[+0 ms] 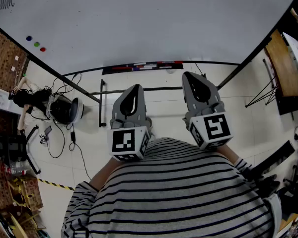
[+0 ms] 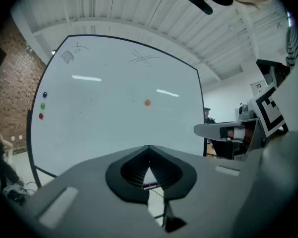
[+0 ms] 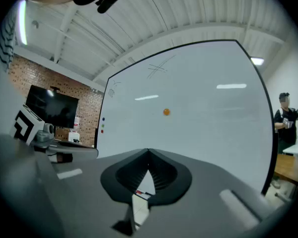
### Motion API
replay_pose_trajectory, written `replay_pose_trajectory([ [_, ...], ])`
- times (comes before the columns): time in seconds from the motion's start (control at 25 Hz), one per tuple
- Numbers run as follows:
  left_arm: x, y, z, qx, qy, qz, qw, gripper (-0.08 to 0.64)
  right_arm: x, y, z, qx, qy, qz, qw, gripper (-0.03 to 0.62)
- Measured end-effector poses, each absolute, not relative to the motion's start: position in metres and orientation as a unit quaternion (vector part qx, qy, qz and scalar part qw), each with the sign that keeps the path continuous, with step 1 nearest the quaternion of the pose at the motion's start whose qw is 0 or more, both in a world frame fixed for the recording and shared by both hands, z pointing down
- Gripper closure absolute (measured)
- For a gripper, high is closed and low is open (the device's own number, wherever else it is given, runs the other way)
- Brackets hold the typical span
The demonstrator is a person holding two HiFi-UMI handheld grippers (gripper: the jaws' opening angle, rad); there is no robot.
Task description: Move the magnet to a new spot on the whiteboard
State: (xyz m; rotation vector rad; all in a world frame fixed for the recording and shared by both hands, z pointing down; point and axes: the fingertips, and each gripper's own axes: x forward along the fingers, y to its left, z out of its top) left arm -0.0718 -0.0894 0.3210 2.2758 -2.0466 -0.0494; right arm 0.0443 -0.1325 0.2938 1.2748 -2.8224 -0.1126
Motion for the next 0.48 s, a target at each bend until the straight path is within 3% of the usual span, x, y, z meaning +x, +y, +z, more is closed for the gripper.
replay_pose_trajectory([
  [0.36,-0.140,-0.159,0.283,0.725,-0.685,-0.070,-0.007,0.543,-0.009,-0.220,0.225,0.431,-0.894,-0.122,-0.021,0.589],
  [0.48,-0.158,-0.187,0.264,0.733,-0.675,-0.076,-0.028,0.543,-0.025,-0.255,0.202,0.451,-0.878,-0.160,-0.020,0.493],
])
